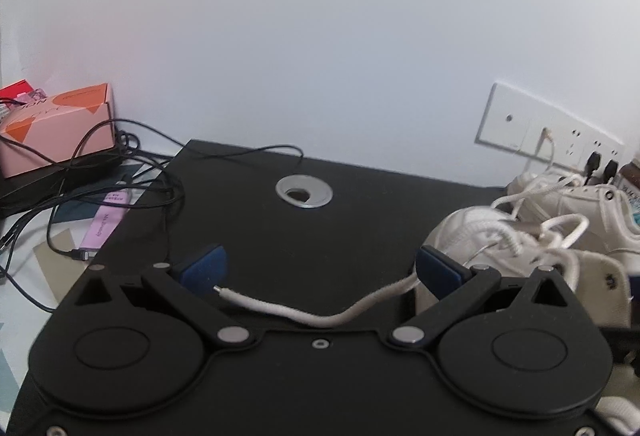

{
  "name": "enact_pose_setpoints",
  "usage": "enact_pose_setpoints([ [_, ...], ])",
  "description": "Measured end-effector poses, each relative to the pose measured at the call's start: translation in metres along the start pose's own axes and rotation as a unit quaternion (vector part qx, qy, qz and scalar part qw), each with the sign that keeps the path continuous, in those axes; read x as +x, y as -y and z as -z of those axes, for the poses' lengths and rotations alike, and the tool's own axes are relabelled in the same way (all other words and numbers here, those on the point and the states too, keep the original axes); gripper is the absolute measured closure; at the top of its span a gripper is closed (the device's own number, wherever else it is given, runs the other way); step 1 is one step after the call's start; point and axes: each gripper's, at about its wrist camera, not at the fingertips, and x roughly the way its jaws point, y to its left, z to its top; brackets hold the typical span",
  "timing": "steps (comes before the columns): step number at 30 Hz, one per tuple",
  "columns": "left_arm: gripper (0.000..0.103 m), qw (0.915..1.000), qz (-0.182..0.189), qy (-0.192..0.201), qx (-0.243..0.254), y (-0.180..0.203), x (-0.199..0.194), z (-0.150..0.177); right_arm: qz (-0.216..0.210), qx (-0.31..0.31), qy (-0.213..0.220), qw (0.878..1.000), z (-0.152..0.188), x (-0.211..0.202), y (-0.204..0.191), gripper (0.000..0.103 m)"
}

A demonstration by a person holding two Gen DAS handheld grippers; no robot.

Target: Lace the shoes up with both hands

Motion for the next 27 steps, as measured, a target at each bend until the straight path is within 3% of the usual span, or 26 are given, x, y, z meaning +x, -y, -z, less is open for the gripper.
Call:
enact_pose_setpoints([
  [3, 0.0, 0.9999, 0.01, 0.009, 0.0, 0.002, -0.004, 0.0, 0.004, -0.024, 0.051, 0.998, -0.004, -0.021, 0.003, 0.001],
  [6, 0.0, 0.9997, 0.021, 0.007, -0.006, 0.002, -0.003, 0.001, -0.002, -0.003, 0.103, 0.995, -0.011, -0.035, 0.014, 0.001],
  [11, 0.0, 0.9977, 0.057, -0.015, -0.033, -0.008, -0.006, -0.004, 0.01, 0.051, 0.176, 0.983, -0.012, -0.028, 0.033, 0.001],
  [15, 0.0, 0.9947, 0.09, -0.013, -0.049, -0.014, -0.012, -0.01, -0.022, 0.054, 0.211, 0.976, 0.006, -0.016, 0.046, 0.0],
  [20, 0.0, 0.9912, 0.125, -0.017, -0.041, -0.015, -0.012, -0.011, -0.053, 0.097, 0.219, 0.969, 0.011, -0.014, 0.062, 0.001],
  [24, 0.0, 0.9923, 0.119, -0.021, -0.027, -0.012, -0.007, -0.008, -0.131, 0.163, 0.218, 0.953, 0.015, -0.017, 0.081, 0.001],
  [27, 0.0, 0.9925, 0.116, -0.03, -0.025, -0.012, -0.003, -0.004, -0.132, 0.183, 0.204, 0.953, 0.016, -0.014, 0.082, 0.001],
])
